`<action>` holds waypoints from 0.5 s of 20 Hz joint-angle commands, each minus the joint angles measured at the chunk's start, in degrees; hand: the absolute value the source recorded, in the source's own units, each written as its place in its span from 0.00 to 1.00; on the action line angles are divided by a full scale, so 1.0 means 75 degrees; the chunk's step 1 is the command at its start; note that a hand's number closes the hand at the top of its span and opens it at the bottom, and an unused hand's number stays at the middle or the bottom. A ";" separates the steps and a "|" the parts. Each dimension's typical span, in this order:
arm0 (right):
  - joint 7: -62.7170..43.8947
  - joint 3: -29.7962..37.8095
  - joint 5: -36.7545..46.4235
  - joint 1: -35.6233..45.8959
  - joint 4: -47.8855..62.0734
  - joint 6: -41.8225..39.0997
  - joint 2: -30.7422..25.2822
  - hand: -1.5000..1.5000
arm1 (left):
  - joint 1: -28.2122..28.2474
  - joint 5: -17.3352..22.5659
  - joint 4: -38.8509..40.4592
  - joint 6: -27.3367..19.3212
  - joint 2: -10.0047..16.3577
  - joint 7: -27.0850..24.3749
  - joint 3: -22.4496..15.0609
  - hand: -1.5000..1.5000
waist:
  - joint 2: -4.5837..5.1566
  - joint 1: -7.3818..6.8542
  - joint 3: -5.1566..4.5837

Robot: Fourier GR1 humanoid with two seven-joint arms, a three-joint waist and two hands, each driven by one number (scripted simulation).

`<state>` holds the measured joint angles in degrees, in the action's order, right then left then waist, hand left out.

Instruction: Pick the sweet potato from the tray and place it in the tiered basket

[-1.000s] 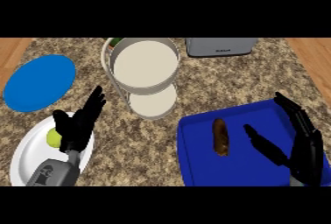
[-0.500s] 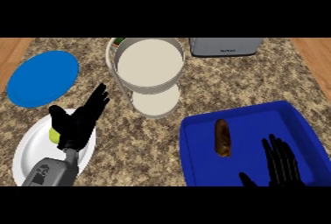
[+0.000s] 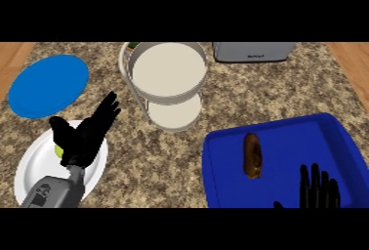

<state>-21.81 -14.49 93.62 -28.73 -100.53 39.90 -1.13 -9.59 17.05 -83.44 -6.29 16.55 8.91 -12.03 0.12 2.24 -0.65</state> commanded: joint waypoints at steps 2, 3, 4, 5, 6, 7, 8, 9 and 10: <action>-0.2191 -0.0979 0.1451 0.0418 -0.0147 -0.1291 0.0144 0.00 | -0.0104 -0.0002 0.0066 0.0071 -0.0008 0.0110 -0.0046 0.50 | 0.0048 -0.0182 0.0035; -0.2747 -0.1284 0.1730 0.0456 0.0050 -0.1467 0.0145 0.00 | -0.0018 0.0003 0.0001 0.0137 0.0025 0.0036 -0.0052 0.50 | 0.0026 -0.0245 0.0047; -0.3268 -0.1378 0.2102 0.0726 0.0156 -0.1772 0.0146 0.00 | -0.0050 0.0004 -0.0053 0.0147 0.0033 0.0045 -0.0044 0.50 | 0.0020 -0.0291 0.0053; -0.3705 -0.1450 0.2163 0.1099 0.0259 -0.2157 0.0147 0.00 | 0.0076 -0.0035 -0.0113 0.0176 -0.0056 -0.0116 -0.0153 0.50 | 0.0031 -0.0395 0.0052; -0.4117 -0.1577 0.2433 0.1283 0.0225 -0.2675 0.0147 0.00 | -0.0158 -0.0046 -0.0068 0.0096 -0.0164 0.0023 -0.0187 0.50 | 0.0040 -0.0325 0.0052; -0.4622 -0.1761 0.2604 0.1558 0.0487 -0.2921 0.0148 0.00 | -0.0190 0.0038 -0.0130 0.0141 -0.0195 0.0095 -0.0188 0.50 | 0.0038 -0.0385 0.0061; -0.5215 -0.1852 0.2834 0.1702 0.0626 -0.3198 0.0148 0.00 | -0.0319 -0.0082 0.0002 -0.0017 -0.0179 0.0081 -0.0099 0.50 | 0.0038 -0.0333 0.0067; -0.5681 -0.2078 0.3054 0.1862 0.0733 -0.3716 0.0148 0.00 | -0.0138 -0.0036 -0.0066 0.0132 -0.0222 0.0074 -0.0247 0.50 | 0.0021 -0.0384 0.0067; -0.6285 -0.2434 0.3147 0.2079 0.1060 -0.3813 0.0149 0.00 | -0.0279 0.0035 0.0138 0.0247 -0.0089 0.0052 -0.0060 0.50 | 0.0034 -0.0369 0.0074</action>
<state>-54.64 -27.18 112.14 -18.21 -96.68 19.07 -0.24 -10.81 16.96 -83.52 -5.38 15.64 9.27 -12.97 0.32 -0.12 -0.28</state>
